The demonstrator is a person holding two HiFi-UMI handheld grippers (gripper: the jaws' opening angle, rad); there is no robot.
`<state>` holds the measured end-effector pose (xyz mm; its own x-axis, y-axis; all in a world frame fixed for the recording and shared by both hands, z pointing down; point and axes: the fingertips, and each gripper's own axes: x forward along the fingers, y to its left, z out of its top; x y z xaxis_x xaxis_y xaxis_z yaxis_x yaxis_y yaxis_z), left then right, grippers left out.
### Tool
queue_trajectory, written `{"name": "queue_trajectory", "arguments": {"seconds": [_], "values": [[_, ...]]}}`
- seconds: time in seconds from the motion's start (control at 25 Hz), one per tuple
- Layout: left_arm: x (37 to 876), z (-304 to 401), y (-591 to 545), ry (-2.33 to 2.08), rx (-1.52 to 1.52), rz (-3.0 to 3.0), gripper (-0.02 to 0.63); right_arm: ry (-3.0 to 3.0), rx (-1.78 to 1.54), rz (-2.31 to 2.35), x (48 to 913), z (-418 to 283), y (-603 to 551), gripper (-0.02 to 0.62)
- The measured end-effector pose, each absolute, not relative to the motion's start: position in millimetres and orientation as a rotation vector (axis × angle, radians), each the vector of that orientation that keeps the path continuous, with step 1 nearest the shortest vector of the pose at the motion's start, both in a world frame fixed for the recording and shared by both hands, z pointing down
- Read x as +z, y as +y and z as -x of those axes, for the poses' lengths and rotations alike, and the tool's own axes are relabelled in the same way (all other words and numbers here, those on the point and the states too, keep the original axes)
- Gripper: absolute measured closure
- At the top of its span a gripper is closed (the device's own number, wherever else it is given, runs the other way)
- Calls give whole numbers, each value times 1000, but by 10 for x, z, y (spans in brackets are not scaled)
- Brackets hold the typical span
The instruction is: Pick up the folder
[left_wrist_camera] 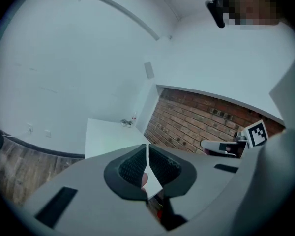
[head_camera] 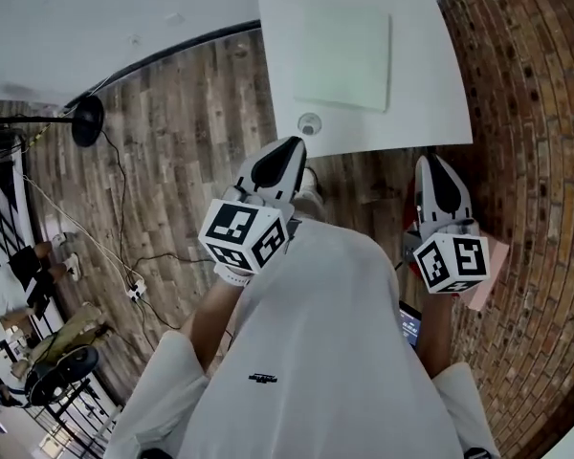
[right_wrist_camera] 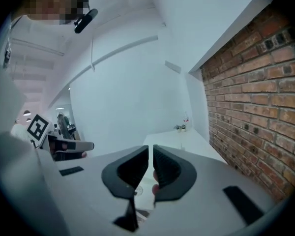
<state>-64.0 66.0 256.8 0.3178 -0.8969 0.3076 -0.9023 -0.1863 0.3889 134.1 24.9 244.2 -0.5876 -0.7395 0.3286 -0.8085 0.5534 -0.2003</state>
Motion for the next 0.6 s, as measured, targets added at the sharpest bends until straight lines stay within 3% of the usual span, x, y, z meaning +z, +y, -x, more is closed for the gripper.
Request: {"name": "queue_trajectory", "arguments": {"seconds": [0.32, 0.6], "values": [[2446, 1198, 130, -1642, -59, -2101, 575, -2602, 421, -1333, 2261, -943, -276, 577], [2498, 1155, 42, -1623, -68, -2101, 575, -2590, 396, -1343, 2306, -981, -364, 577]]}}
